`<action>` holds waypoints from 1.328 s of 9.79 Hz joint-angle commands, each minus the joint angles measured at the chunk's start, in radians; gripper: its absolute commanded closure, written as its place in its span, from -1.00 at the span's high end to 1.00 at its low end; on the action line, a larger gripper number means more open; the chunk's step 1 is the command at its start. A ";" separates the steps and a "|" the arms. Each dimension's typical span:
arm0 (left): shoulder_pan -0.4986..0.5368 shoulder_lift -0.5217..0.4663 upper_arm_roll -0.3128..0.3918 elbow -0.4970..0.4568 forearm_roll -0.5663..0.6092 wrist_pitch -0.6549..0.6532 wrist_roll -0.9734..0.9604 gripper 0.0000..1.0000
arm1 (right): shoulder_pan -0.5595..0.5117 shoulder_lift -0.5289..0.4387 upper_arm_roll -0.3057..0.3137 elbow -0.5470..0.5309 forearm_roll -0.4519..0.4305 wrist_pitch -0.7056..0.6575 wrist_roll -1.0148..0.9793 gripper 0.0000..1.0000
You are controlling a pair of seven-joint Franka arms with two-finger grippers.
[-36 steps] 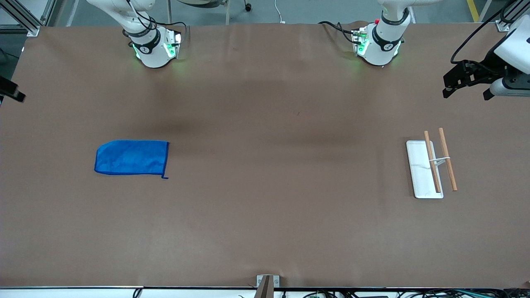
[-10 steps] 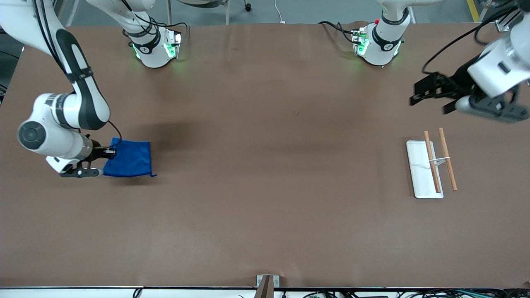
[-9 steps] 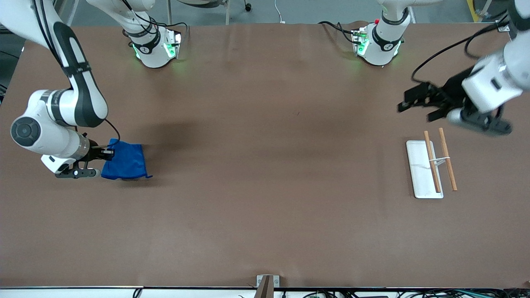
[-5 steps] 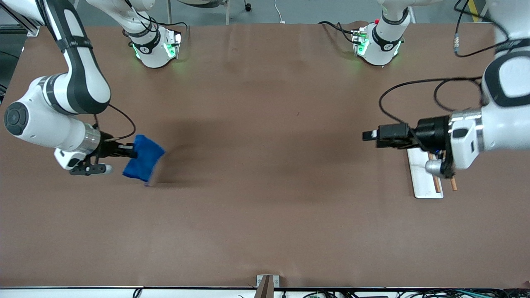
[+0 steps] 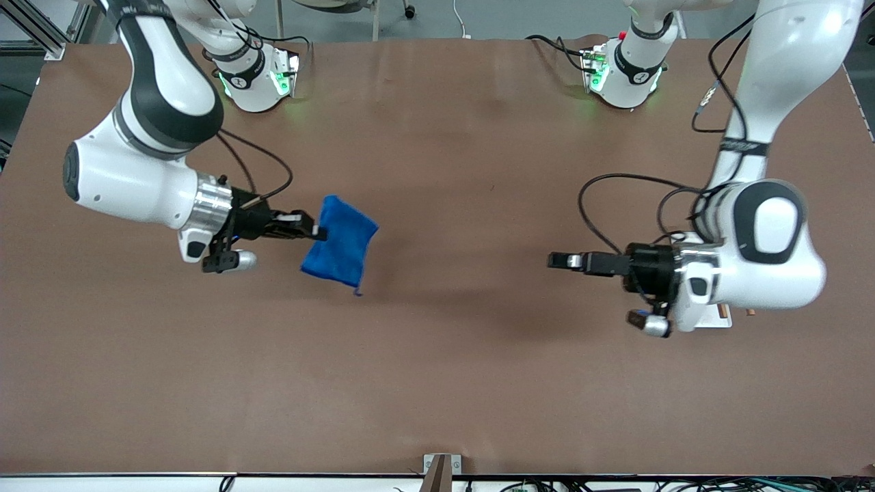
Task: Right arm passes towel to left arm to hang
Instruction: 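Lift the towel with the right gripper while the left gripper approaches, then grasp the hanging towel with the left gripper below the right gripper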
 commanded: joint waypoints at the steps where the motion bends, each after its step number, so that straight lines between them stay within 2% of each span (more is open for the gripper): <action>1: -0.044 0.055 0.000 -0.079 -0.188 0.020 0.112 1.00 | -0.013 -0.003 0.074 0.039 0.178 0.000 0.043 -1.00; 4: -0.093 0.089 -0.006 -0.156 -0.301 0.018 0.254 1.00 | -0.015 -0.003 0.143 0.059 0.481 0.073 0.092 -1.00; 6: -0.088 0.085 -0.060 -0.238 -0.414 0.015 0.286 1.00 | -0.013 0.003 0.225 0.085 0.517 0.215 0.101 -1.00; 8: -0.087 0.084 -0.106 -0.268 -0.427 0.015 0.356 1.00 | -0.013 0.058 0.281 0.138 0.550 0.325 0.100 -1.00; 10: -0.073 0.078 -0.150 -0.300 -0.459 0.010 0.380 1.00 | -0.012 0.071 0.284 0.154 0.550 0.337 0.098 -1.00; 13: -0.052 0.072 -0.207 -0.294 -0.545 0.009 0.369 1.00 | -0.010 0.071 0.284 0.152 0.550 0.339 0.100 -1.00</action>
